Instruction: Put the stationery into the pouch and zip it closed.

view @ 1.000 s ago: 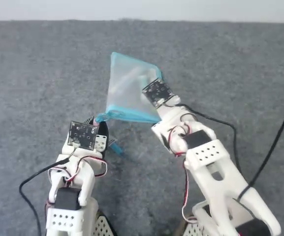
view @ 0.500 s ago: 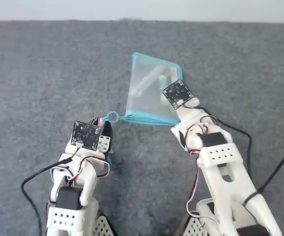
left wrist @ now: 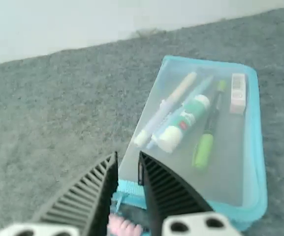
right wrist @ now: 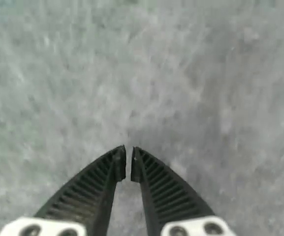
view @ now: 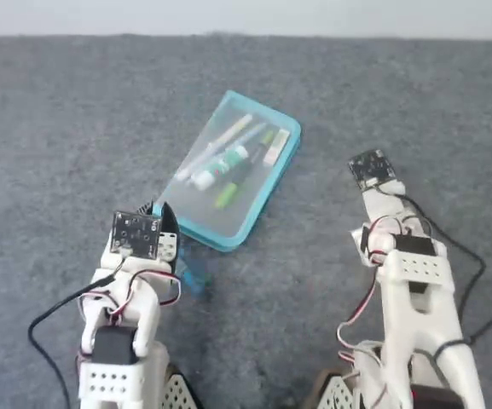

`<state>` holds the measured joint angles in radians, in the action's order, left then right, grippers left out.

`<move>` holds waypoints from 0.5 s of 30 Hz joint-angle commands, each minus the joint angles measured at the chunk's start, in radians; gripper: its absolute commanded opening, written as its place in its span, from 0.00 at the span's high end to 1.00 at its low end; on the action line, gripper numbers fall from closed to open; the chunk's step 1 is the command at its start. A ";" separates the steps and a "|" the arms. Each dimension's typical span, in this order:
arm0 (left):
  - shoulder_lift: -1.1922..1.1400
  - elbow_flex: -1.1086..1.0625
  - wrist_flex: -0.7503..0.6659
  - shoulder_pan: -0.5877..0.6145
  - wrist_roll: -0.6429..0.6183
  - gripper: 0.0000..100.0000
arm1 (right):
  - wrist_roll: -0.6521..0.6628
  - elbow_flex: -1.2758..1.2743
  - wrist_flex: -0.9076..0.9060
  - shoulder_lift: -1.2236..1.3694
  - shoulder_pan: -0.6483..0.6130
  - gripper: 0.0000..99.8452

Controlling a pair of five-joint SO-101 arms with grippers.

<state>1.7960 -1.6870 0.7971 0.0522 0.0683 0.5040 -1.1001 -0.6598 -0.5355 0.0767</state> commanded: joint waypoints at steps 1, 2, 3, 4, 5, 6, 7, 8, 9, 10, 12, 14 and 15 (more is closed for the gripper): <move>0.023 0.013 -0.038 0.006 -0.003 0.94 | 0.009 0.008 -0.004 -0.028 -0.001 0.99; 0.023 0.013 -0.038 0.006 -0.002 0.94 | 0.008 0.008 -0.004 -0.028 -0.005 0.99; 0.023 0.013 -0.038 0.005 -0.002 0.94 | 0.006 0.008 -0.005 -0.028 -0.012 0.99; 0.023 0.013 -0.038 0.005 -0.002 0.94 | 0.006 0.008 -0.012 -0.028 -0.019 0.99; 0.023 0.013 -0.038 0.005 -0.002 0.94 | 0.006 0.008 -0.013 -0.028 -0.027 0.99; 0.023 0.013 -0.038 0.005 -0.002 0.94 | 0.006 0.008 -0.015 -0.028 -0.036 0.99; 0.023 0.013 -0.038 0.005 -0.002 0.94 | 0.006 0.011 -0.021 -0.028 -0.047 0.99; 0.023 0.013 -0.038 0.005 -0.002 0.94 | 0.006 0.015 -0.036 -0.030 -0.064 0.99; 0.023 0.013 -0.038 0.005 -0.002 0.94 | 0.005 0.023 -0.051 -0.030 -0.088 0.99; 0.023 0.013 -0.038 0.005 -0.002 0.94 | -0.006 0.034 -0.071 -0.030 -0.117 0.99; 0.023 0.013 -0.038 0.005 -0.002 0.94 | -0.057 0.061 -0.111 -0.030 -0.188 0.99; 0.023 0.013 -0.038 0.005 -0.002 0.94 | -0.101 0.101 -0.160 -0.030 -0.274 0.99; 0.023 0.013 -0.038 0.005 -0.002 0.94 | -0.121 0.127 -0.183 -0.030 -0.317 0.99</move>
<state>1.7960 -1.6870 0.7925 0.0552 0.0698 0.4396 -1.0771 -0.7810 -0.5355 -0.1304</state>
